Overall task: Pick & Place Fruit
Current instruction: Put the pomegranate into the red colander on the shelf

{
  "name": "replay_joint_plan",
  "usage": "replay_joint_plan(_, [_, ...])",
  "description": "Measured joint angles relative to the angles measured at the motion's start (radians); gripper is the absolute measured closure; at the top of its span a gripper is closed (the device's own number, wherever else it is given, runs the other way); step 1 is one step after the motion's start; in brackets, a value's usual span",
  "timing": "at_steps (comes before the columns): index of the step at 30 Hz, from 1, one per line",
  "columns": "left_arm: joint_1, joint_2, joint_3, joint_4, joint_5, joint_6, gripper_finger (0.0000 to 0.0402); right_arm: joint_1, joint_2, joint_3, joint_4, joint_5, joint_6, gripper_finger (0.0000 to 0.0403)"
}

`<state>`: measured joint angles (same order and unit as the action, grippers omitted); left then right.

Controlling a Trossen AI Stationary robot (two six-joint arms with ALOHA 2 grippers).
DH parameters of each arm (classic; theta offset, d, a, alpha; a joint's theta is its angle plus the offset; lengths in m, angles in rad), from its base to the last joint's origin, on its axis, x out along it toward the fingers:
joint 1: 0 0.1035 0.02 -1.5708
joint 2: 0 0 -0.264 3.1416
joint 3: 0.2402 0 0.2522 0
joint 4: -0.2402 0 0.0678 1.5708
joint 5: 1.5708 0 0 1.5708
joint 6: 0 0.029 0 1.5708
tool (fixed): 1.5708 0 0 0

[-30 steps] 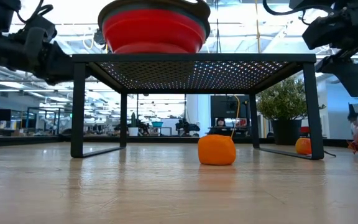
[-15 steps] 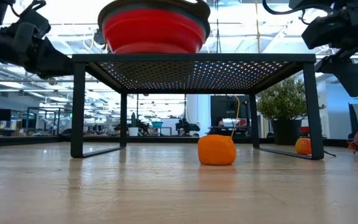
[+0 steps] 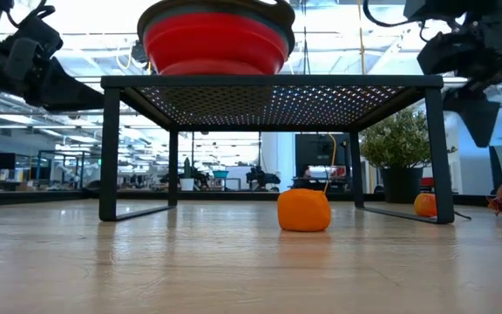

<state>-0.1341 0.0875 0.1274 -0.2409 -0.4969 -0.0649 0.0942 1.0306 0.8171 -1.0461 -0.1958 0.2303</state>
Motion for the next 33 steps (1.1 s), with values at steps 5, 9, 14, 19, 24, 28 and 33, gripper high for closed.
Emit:
replay_joint_plan(5, [0.000, 0.000, -0.002, -0.019, 0.000, 0.000, 0.0222, 0.011, 0.000, -0.064, 0.084, -0.018, 0.033, 0.0108])
replay_joint_plan(9, [0.000, 0.001, -0.002, -0.020, 0.000, -0.001, 0.0222, 0.043, 0.000, -0.113, 0.166, -0.018, 0.065, 0.0108])
replay_joint_plan(14, [0.000, 0.001, -0.002, -0.020, 0.000, -0.018, 0.0222, 0.093, 0.000, -0.157, 0.244, -0.014, 0.098, 0.0108])
replay_joint_plan(19, [0.000, 0.001, -0.002, -0.020, 0.000, -0.022, 0.0222, 0.135, 0.000, -0.198, 0.296, 0.023, 0.125, 0.0108])
replay_joint_plan(24, [0.000, 0.001, -0.002, -0.019, 0.000, -0.022, 0.0222, 0.159, 0.000, -0.232, 0.347, 0.065, 0.129, 0.0108])
replay_joint_plan(28, [0.000, 0.001, -0.003, -0.019, 0.000, -0.027, 0.0222, 0.181, 0.001, -0.257, 0.394, 0.066, 0.151, 0.0108])
replay_joint_plan(33, [0.000, 0.001, -0.003, -0.018, 0.000, -0.027, 0.0222, 0.205, 0.032, -0.282, 0.402, 0.067, 0.151, 0.0108])
